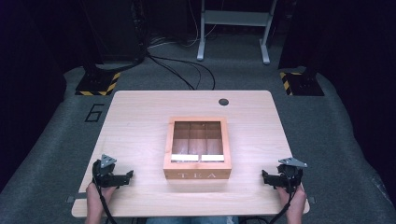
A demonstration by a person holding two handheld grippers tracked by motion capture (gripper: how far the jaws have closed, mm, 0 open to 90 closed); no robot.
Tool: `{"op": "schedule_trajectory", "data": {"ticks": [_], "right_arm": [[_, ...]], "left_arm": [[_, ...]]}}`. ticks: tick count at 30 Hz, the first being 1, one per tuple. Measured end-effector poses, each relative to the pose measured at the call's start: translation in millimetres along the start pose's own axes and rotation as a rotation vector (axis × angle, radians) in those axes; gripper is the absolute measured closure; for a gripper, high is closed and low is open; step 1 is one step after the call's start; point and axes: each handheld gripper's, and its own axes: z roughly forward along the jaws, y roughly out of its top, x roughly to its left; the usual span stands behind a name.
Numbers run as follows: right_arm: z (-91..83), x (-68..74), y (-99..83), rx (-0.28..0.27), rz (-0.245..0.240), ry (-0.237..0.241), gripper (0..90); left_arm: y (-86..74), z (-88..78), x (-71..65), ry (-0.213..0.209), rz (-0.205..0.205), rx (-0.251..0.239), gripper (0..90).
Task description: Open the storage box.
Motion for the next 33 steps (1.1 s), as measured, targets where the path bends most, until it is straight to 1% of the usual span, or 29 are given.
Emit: {"op": "schedule_trajectory", "data": {"ticks": [3, 12, 15, 16, 17, 19, 20, 21, 22, 23, 26, 27, 28, 29, 30, 31, 33], "right_arm": [[0.0, 0.0, 0.0, 0.000, 0.000, 0.000, 0.0], [0.0, 0.0, 0.0, 0.000, 0.000, 0.000, 0.0], [0.0, 0.0, 0.0, 0.000, 0.000, 0.000, 0.0], [0.0, 0.0, 0.0, 0.000, 0.000, 0.000, 0.0], [0.0, 0.0, 0.0, 0.000, 0.000, 0.000, 0.0], [0.0, 0.0, 0.0, 0.000, 0.001, 0.000, 0.0], [0.0, 0.0, 0.1, 0.001, 0.001, 0.000, 0.0], [0.0, 0.0, 0.1, 0.001, 0.001, 0.000, 0.0], [0.0, 0.0, 0.1, 0.000, 0.000, 0.000, 0.0], [0.0, 0.0, 0.0, 0.000, 0.000, 0.000, 0.0], [0.0, 0.0, 0.0, 0.000, 0.000, 0.000, 0.0], [0.0, 0.0, 0.0, 0.000, 0.000, 0.000, 0.0], [0.0, 0.0, 0.0, 0.000, 0.000, 0.000, 0.0], [0.0, 0.0, 0.0, 0.000, 0.000, 0.000, 0.0], [0.0, 0.0, 0.0, 0.000, 0.000, 0.000, 0.0], [0.0, 0.0, 0.0, 0.000, 0.000, 0.000, 0.0], [0.0, 0.0, 0.0, 0.000, 0.000, 0.000, 0.0]], "left_arm": [[0.5, -0.6, 0.3, -0.004, 0.004, 0.011, 1.6], [0.4, -0.5, 0.1, 0.008, 0.001, 0.006, 2.2], [0.2, -0.8, -0.7, 0.013, -0.008, 0.006, 2.2], [-0.3, -0.4, -1.7, 0.024, -0.016, -0.002, 2.1], [-0.3, -0.4, -1.7, 0.024, -0.016, -0.002, 1.9], [-0.3, -1.0, -2.5, 0.010, -0.032, -0.018, 1.9], [0.5, -3.8, -5.4, -0.018, -0.046, -0.039, 1.7], [0.5, -3.8, -5.4, -0.018, -0.046, -0.039, 1.4], [3.5, -6.4, -11.8, -0.039, -0.043, -0.055, 0.9], [5.9, -8.8, -15.5, -0.047, -0.033, -0.057, 0.9], [12.3, -15.2, -27.3, -0.074, -0.012, -0.100, 1.3], [12.3, -15.2, -27.3, -0.074, -0.012, -0.100, 1.4], [15.8, -17.5, -35.7, -0.087, -0.002, -0.129, 1.6], [15.8, -17.5, -35.7, -0.087, -0.002, -0.129, 1.7], [19.6, -19.3, -43.9, -0.109, 0.021, -0.138, 1.6], [19.6, -19.3, -43.9, -0.109, 0.021, -0.138, 1.4], [23.3, -19.8, -52.5, -0.131, 0.049, -0.151, 1.2]]}}
